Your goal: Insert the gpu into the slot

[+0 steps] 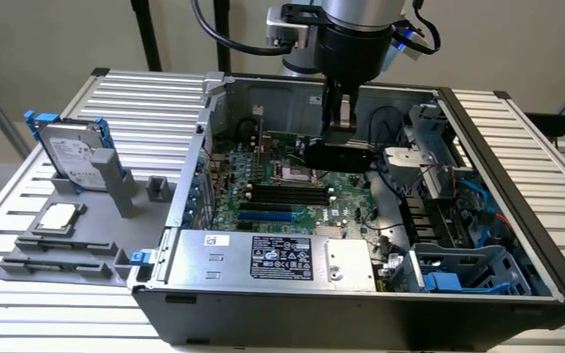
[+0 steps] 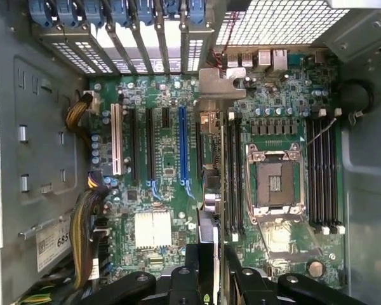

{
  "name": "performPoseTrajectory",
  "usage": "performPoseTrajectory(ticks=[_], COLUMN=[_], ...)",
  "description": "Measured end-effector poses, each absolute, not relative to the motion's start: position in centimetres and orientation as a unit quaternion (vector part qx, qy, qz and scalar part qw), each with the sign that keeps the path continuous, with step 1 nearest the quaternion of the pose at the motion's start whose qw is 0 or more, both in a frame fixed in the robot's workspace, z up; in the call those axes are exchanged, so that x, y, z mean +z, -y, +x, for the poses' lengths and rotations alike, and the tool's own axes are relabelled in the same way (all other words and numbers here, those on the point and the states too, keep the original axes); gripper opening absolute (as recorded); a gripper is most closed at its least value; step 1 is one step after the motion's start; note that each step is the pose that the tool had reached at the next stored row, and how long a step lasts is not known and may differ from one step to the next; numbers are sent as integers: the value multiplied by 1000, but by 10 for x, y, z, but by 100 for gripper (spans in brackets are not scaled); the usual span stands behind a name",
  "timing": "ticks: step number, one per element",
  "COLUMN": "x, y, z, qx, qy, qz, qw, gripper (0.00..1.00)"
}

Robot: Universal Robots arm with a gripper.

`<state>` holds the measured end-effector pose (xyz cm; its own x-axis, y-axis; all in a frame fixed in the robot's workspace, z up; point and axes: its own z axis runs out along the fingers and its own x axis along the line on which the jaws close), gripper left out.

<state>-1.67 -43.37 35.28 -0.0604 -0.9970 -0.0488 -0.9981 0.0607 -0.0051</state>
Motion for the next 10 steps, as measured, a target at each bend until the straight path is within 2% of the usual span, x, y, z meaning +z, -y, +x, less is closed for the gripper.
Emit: performPoseTrajectory(ticks=[10], x=[340], y=[441], z=[-41], qx=[12], qy=[-726], qz=[-687], qw=[23], gripper=[26])
